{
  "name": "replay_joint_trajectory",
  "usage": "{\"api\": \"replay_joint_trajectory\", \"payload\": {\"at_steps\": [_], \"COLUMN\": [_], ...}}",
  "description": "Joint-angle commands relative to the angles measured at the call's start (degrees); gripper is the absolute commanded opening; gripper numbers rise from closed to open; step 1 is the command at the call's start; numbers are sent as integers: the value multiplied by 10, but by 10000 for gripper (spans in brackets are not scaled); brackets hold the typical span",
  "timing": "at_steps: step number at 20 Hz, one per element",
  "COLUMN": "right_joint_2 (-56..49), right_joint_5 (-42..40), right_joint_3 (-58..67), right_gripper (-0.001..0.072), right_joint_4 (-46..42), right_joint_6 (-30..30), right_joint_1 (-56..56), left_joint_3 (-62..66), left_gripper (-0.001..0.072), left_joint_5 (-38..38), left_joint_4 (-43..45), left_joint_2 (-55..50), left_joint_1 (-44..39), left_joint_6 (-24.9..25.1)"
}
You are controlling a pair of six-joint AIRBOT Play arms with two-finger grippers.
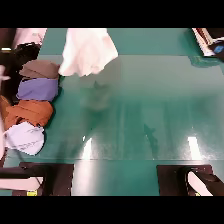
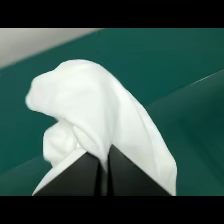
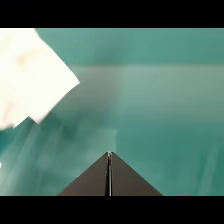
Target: Fold the shirts.
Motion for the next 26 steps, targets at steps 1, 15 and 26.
{"api": "replay_joint_trajectory", "payload": {"at_steps": [1,15,26], "right_joint_2": [37,131,56], "right_joint_5": [-19,-13,-1], "right_joint_3": [44,-37,-37], "right_gripper": [15,15,15], "right_joint_4": [0,0,5], "right_joint_6": [0,0,0], "right_joint_1": [-25,-44,-12], "left_joint_3": [18,-271,-883], "left_gripper": [22,528,529], "left_joint_5": [-130,-290,-116], "left_joint_4": [-51,-60,-308], "left_joint_2": [110,134,355], "left_joint_1": [-51,-71,-73], "left_joint_6": [93,-59,-144]}}
